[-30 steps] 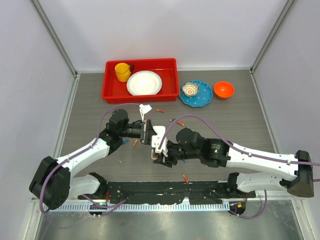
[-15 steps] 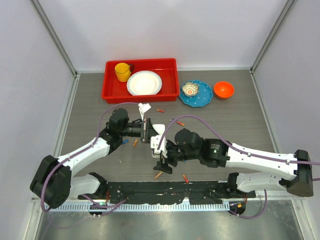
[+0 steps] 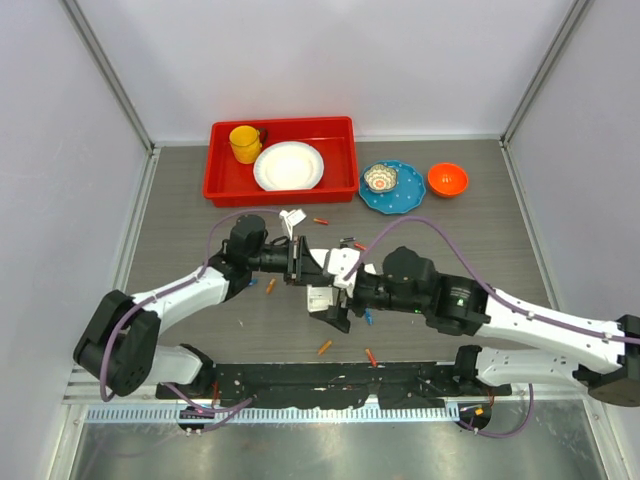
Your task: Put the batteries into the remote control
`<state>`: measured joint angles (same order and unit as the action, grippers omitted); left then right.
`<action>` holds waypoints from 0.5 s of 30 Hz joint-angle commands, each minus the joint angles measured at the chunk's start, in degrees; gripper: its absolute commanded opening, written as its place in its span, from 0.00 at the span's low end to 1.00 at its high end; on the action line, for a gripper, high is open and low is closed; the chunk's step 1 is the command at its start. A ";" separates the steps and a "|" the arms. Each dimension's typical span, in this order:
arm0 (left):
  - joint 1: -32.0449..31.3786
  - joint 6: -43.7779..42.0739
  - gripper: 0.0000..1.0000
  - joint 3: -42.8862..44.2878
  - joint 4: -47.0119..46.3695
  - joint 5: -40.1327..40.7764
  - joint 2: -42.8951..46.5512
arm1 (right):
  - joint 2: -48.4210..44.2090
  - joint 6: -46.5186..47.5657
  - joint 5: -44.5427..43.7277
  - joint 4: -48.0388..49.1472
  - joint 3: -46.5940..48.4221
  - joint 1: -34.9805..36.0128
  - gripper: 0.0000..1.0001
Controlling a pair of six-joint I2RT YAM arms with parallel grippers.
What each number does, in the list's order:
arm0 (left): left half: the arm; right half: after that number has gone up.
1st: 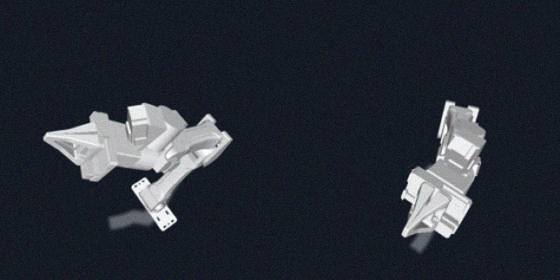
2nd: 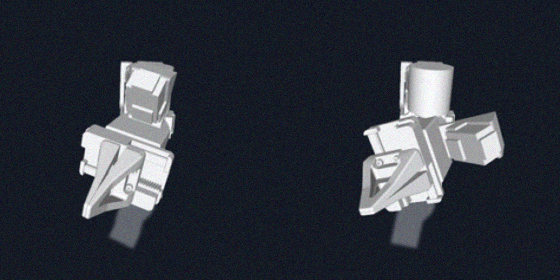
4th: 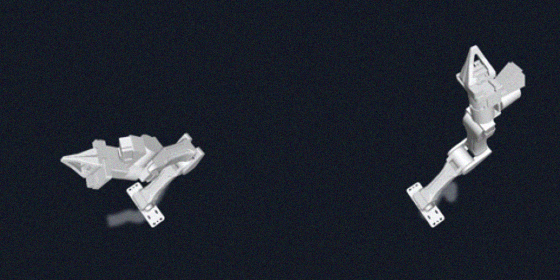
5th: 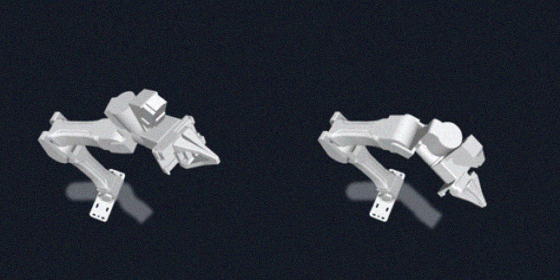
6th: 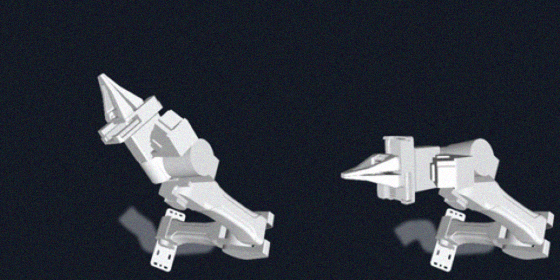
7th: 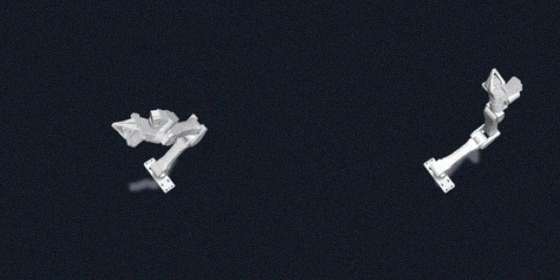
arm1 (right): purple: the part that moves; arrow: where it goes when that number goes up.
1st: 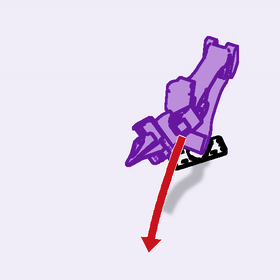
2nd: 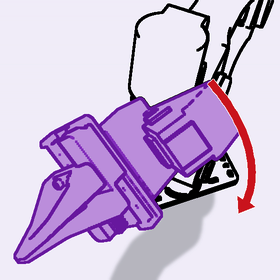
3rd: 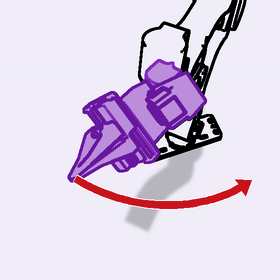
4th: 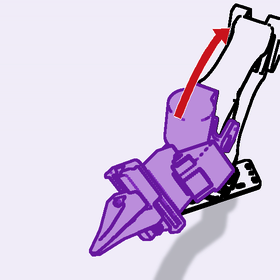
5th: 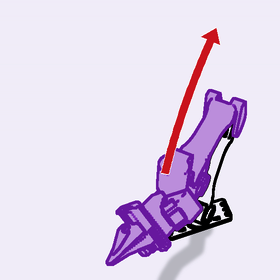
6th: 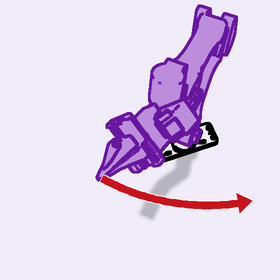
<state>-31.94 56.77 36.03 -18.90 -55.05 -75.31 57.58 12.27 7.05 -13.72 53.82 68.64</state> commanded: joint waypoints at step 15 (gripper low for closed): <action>14.78 2.11 0.00 -5.88 -0.97 9.79 15.35 | -0.90 -21.85 -24.64 7.30 -7.67 -15.02 1.00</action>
<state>-21.41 58.08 31.53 -18.55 -44.88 -66.00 55.18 -4.67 -16.32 -7.35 49.23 56.40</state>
